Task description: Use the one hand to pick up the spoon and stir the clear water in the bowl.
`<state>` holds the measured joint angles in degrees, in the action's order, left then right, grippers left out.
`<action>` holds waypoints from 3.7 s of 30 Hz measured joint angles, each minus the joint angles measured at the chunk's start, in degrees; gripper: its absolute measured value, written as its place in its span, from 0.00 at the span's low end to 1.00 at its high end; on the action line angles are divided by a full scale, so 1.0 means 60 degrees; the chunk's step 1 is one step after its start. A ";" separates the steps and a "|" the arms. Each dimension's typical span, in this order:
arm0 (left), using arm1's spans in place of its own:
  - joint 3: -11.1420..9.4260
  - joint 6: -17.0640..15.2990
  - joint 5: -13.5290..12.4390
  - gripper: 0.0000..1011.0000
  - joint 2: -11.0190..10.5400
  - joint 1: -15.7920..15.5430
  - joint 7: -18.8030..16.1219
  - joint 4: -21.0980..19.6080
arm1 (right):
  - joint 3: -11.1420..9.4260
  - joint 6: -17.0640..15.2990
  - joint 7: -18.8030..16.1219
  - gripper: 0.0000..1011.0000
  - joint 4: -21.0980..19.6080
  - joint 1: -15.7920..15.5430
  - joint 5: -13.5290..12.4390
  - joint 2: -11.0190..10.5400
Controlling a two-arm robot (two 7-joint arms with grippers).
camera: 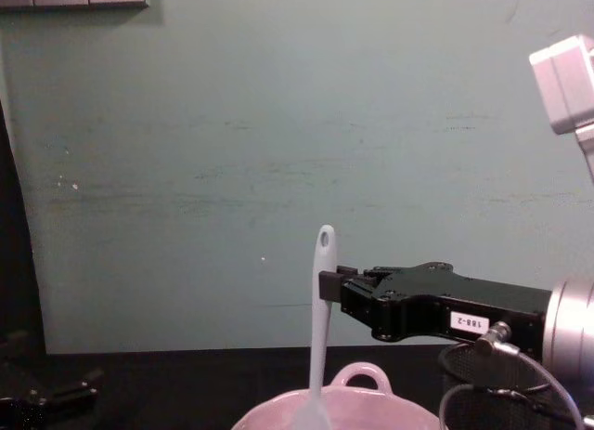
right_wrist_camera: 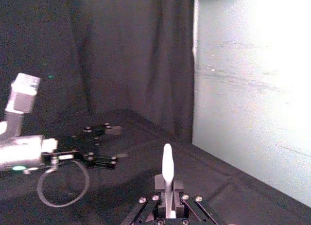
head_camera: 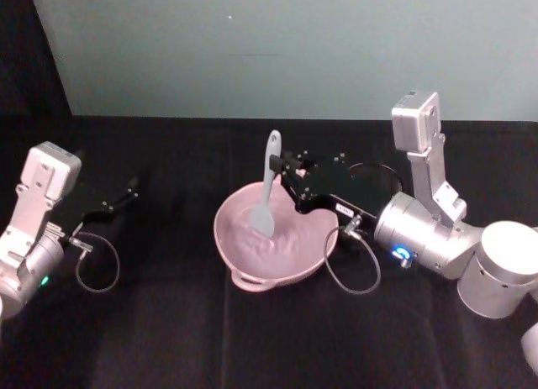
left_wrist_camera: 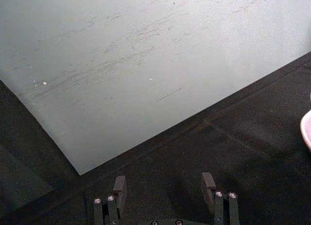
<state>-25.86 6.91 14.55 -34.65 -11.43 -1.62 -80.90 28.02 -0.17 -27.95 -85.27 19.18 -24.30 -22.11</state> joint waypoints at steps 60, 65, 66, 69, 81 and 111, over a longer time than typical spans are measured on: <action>0.0000 0.0000 0.0000 1.00 0.0000 0.0001 0.0000 0.0000 | -0.0280 0.0386 0.0218 0.10 0.0371 0.0091 0.0515 -0.0108; 0.0000 0.0000 0.0000 1.00 0.0000 0.0000 0.0000 0.0000 | -0.0462 0.0151 0.0120 0.10 -0.0090 -0.0204 0.0445 -0.0374; 0.0000 0.0001 0.0000 1.00 0.0000 0.0000 0.0000 0.0000 | -0.0517 0.0058 0.0062 0.10 -0.0317 -0.0346 0.0367 -0.0478; 0.0000 0.0000 0.0000 1.00 0.0000 0.0001 0.0000 0.0000 | -0.0586 -0.0059 -0.0012 0.10 -0.0658 -0.0596 0.0229 -0.0618; 0.0000 0.0001 0.0000 1.00 0.0000 0.0001 -0.0001 0.0000 | -0.0419 -0.0194 -0.0142 0.10 -0.1361 -0.1102 -0.0246 -0.0546; 0.0000 0.0000 0.0000 1.00 0.0000 0.0000 0.0000 0.0000 | -0.1027 0.0214 0.0557 0.10 -0.0474 -0.0957 0.0369 -0.0078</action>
<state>-25.86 6.91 14.55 -34.65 -11.43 -1.62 -80.90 21.86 1.11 -24.61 -88.11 13.44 -22.08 -22.58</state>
